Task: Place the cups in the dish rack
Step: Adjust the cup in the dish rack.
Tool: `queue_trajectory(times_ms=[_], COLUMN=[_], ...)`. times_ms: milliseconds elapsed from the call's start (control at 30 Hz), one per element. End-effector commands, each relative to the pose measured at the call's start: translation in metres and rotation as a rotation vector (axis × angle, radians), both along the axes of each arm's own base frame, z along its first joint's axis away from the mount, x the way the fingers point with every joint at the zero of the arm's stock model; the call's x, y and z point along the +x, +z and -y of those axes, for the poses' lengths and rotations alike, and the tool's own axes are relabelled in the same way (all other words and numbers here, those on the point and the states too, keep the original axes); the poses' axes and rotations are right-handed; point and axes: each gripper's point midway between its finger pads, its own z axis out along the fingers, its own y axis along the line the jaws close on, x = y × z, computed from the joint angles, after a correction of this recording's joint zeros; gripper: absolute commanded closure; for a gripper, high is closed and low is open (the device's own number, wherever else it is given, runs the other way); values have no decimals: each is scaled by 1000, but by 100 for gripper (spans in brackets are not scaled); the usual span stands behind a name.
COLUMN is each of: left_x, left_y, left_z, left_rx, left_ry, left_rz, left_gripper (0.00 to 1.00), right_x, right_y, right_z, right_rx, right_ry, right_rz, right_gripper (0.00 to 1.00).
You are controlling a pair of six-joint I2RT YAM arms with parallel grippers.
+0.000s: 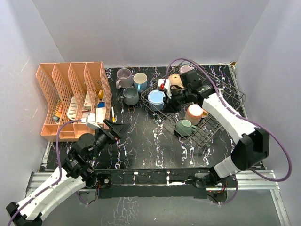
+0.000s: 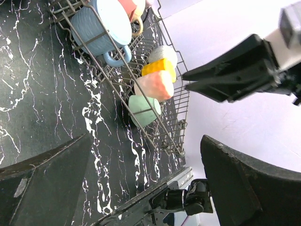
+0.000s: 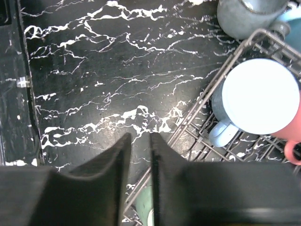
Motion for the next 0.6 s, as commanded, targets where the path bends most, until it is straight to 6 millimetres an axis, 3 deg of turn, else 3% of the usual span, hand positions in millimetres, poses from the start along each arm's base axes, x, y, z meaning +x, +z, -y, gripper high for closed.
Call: queue_trajectory(times_ms=[0,233,567], left_x=[-4,-6,-4], left_y=[5,3,0], left_z=[-1,-6,-3], left_rx=[-16,-15,-11], left_ry=[-10,3,0], left_rz=[7,8,1], left_gripper=[3,3,3], right_x=[36,61,83], right_y=[-8,-53,-83], right_z=[-4,4,8], right_rx=[23,-61,-127], right_ry=[-80,-155,-220], right_rz=[-35,-82,-100], right_gripper=[86,92,92])
